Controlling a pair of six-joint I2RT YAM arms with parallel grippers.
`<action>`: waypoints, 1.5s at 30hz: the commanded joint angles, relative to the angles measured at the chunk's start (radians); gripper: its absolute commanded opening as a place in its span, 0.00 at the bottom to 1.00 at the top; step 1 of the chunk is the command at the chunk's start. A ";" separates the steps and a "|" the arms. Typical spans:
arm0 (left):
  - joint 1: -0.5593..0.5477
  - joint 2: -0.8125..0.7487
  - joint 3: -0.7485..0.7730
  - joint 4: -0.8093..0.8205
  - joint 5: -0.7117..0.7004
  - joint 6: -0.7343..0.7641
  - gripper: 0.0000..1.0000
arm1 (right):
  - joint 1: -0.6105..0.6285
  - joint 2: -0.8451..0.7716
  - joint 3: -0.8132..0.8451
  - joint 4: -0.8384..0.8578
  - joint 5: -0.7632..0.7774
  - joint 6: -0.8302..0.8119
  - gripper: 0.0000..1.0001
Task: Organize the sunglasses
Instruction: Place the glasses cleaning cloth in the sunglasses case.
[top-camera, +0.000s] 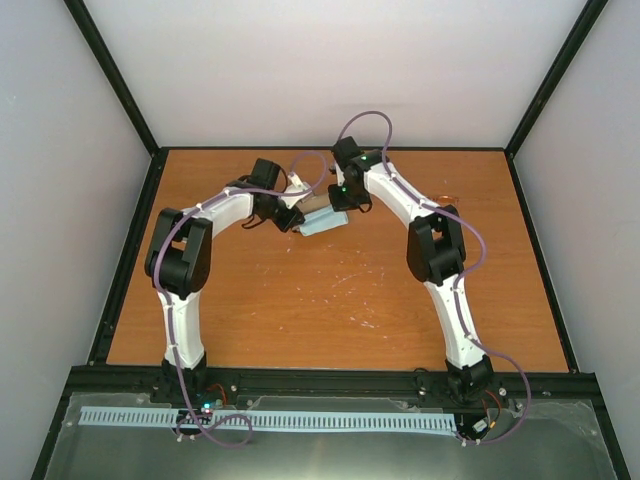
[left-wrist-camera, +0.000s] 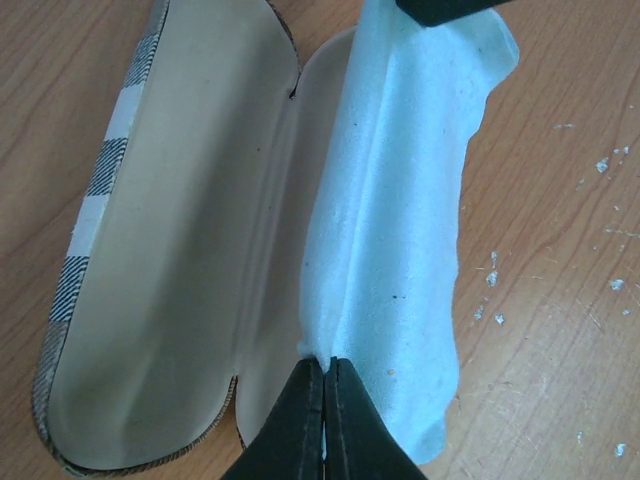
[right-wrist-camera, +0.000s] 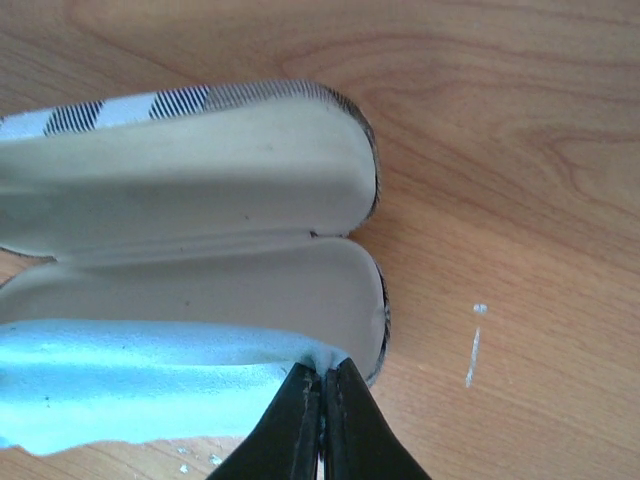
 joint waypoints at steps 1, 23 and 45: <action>0.015 0.028 0.058 -0.029 0.024 0.020 0.00 | -0.015 0.045 0.070 -0.012 -0.031 -0.013 0.03; 0.015 0.046 -0.004 -0.013 0.024 0.010 0.00 | -0.018 0.099 0.002 -0.007 -0.099 0.000 0.03; 0.015 0.070 0.028 0.032 -0.040 0.017 0.01 | -0.003 -0.044 -0.210 0.170 -0.038 0.054 0.03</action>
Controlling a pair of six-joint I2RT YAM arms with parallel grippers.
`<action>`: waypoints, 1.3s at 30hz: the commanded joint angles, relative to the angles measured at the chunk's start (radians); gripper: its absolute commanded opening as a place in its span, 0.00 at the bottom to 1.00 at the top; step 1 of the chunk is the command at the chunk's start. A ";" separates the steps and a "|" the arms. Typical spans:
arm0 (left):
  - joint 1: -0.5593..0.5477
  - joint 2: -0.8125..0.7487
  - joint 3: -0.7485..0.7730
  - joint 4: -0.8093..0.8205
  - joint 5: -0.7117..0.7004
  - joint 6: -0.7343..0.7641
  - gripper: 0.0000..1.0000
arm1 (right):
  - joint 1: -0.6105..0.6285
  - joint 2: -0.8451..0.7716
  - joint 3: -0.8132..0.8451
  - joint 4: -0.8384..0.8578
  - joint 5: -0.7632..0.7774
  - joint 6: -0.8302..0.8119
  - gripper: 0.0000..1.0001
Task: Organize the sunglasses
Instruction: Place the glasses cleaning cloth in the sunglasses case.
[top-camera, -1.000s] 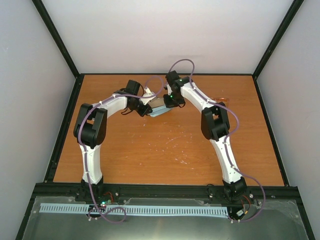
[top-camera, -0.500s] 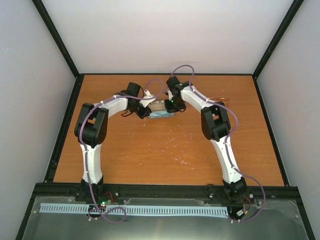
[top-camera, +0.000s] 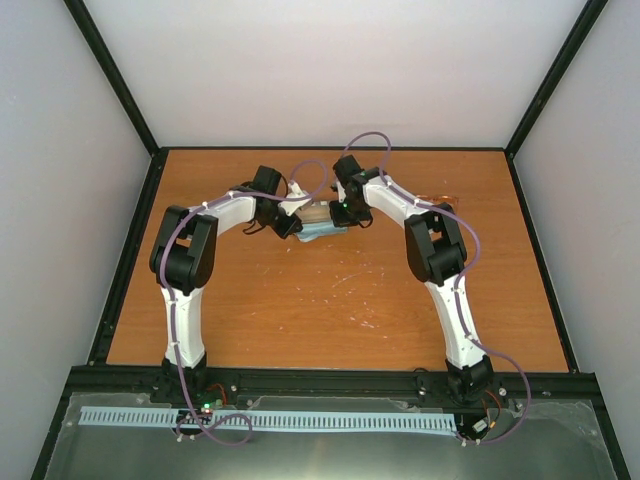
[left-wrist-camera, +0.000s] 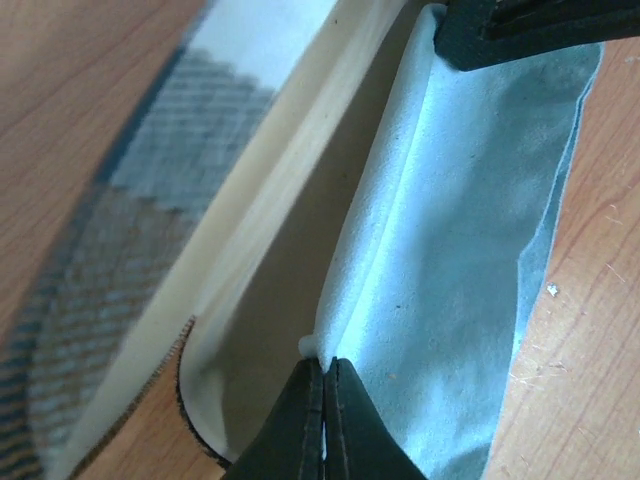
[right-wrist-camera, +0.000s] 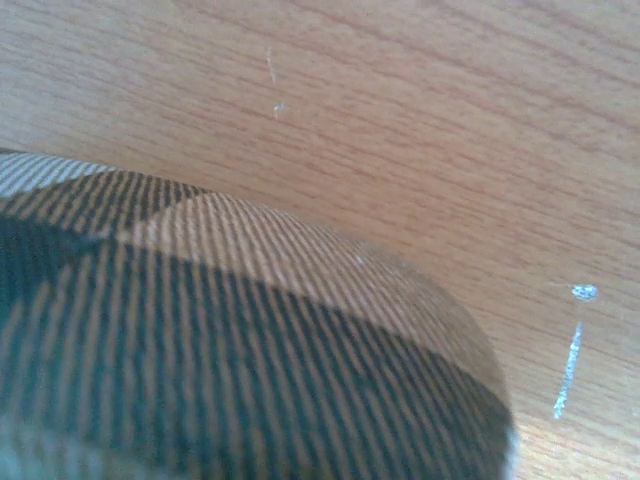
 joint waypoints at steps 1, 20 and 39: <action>0.009 0.015 0.050 0.032 -0.020 0.016 0.01 | 0.002 -0.050 -0.015 0.028 0.031 0.022 0.03; 0.009 0.026 0.027 0.074 -0.070 0.005 0.09 | 0.009 -0.034 -0.010 0.044 0.045 0.043 0.03; 0.001 -0.021 -0.068 0.095 -0.095 0.007 0.40 | 0.026 -0.037 -0.020 0.043 0.091 0.042 0.15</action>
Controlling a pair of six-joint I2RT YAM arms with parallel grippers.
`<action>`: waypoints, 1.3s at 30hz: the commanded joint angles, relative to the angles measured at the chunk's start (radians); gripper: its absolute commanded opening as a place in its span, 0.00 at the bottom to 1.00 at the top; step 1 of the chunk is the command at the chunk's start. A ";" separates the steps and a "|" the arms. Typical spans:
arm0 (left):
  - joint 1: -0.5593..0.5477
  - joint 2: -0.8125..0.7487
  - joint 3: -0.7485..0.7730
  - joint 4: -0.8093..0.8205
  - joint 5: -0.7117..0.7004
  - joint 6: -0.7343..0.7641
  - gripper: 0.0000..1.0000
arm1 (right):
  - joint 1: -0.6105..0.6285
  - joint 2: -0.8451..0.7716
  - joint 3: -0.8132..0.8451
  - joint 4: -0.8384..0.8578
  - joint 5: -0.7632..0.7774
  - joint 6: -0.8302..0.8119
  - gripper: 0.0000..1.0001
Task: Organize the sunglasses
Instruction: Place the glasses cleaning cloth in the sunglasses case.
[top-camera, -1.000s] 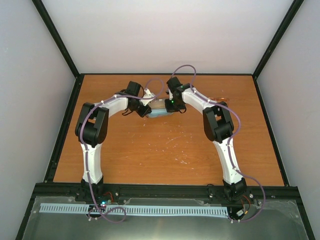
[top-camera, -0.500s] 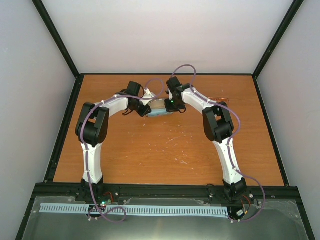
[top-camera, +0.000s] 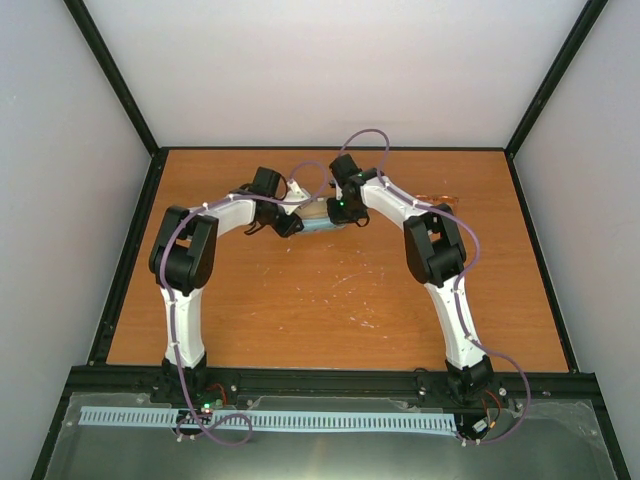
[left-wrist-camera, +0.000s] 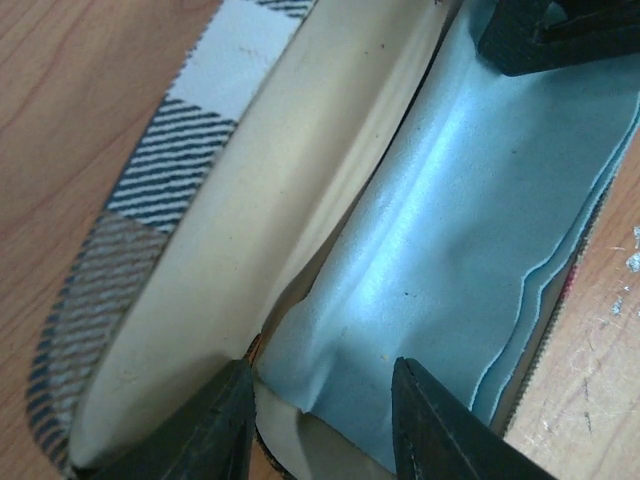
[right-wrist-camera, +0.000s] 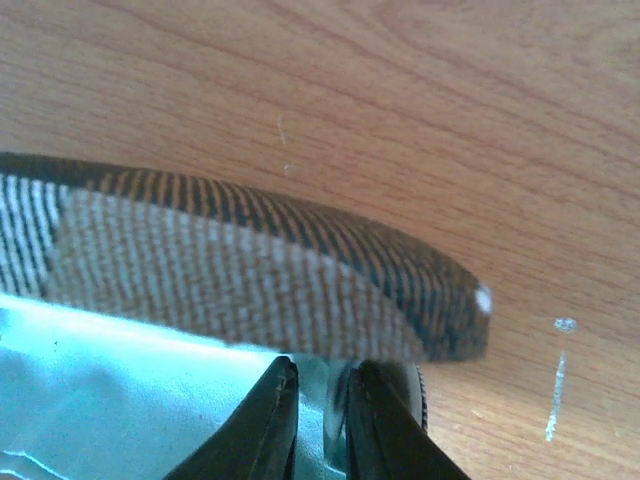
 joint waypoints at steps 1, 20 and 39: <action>-0.002 -0.020 -0.046 -0.006 -0.018 0.002 0.40 | 0.007 -0.033 -0.017 -0.007 0.041 0.007 0.15; -0.024 -0.032 -0.097 0.042 -0.069 0.018 0.39 | -0.122 -0.426 -0.314 0.089 0.193 0.157 0.27; -0.042 -0.054 -0.033 0.017 -0.154 0.034 0.50 | -0.152 -0.400 -0.345 0.079 0.205 0.123 0.26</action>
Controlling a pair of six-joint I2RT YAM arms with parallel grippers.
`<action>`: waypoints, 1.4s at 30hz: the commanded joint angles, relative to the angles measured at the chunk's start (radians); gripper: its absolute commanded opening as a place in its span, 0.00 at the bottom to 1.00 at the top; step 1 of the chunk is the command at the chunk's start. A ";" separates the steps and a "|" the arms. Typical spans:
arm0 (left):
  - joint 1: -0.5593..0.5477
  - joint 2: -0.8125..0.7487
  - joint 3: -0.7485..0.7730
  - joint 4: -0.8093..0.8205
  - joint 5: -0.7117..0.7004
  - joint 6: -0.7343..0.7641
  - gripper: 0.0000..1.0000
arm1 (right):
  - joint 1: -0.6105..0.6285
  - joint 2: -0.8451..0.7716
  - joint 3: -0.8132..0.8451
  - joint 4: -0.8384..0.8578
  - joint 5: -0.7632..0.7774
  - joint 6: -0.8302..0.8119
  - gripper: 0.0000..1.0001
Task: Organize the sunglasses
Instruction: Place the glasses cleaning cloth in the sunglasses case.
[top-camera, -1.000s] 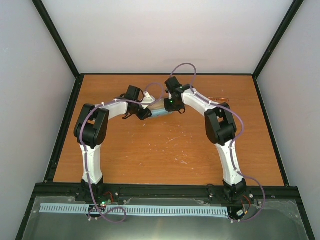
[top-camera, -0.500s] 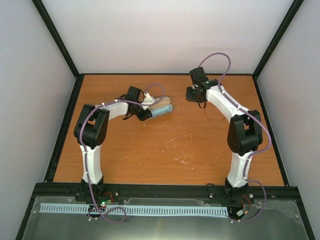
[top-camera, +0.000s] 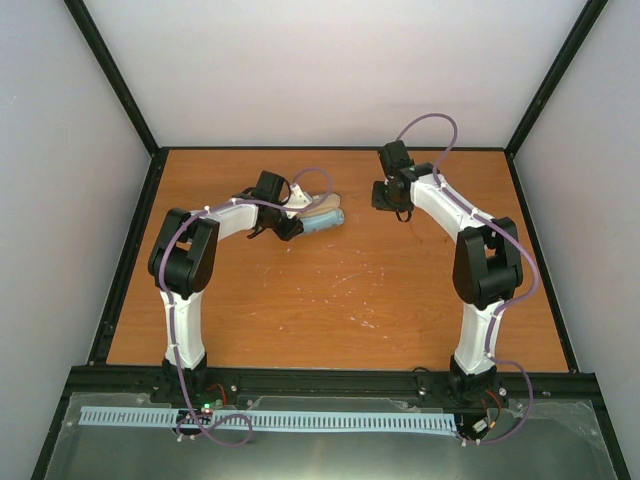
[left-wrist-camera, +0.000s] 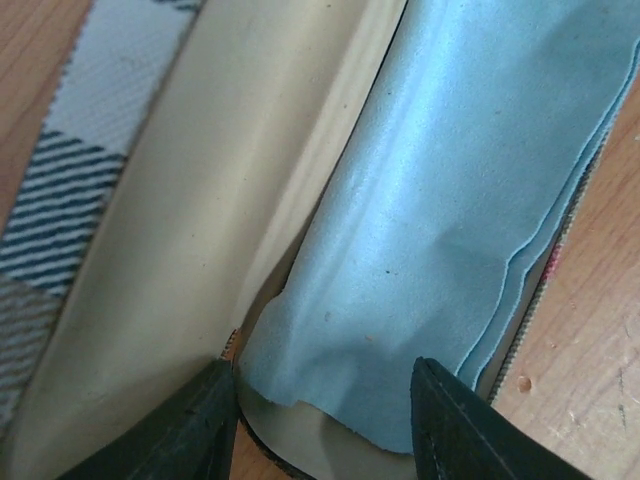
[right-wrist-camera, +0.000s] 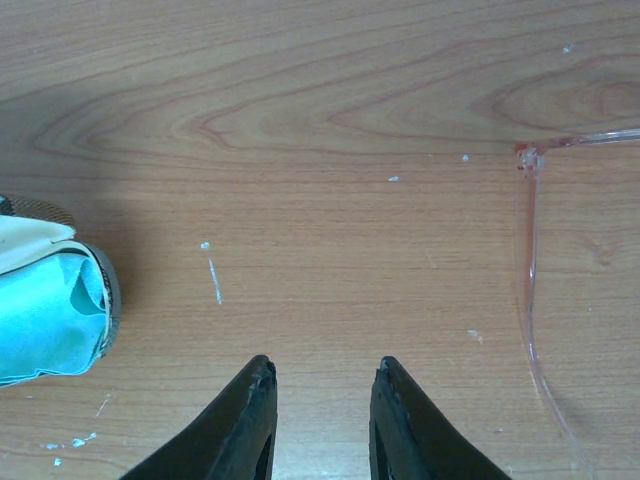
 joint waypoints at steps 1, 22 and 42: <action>-0.008 -0.021 0.031 -0.040 -0.051 0.017 0.50 | 0.001 0.004 -0.007 0.011 0.027 0.001 0.26; -0.010 -0.071 0.053 -0.057 -0.095 0.024 0.56 | 0.000 -0.002 -0.050 0.041 -0.001 -0.002 0.25; -0.010 -0.079 0.104 -0.043 -0.121 0.051 0.65 | 0.000 0.015 -0.005 0.024 -0.002 0.000 0.25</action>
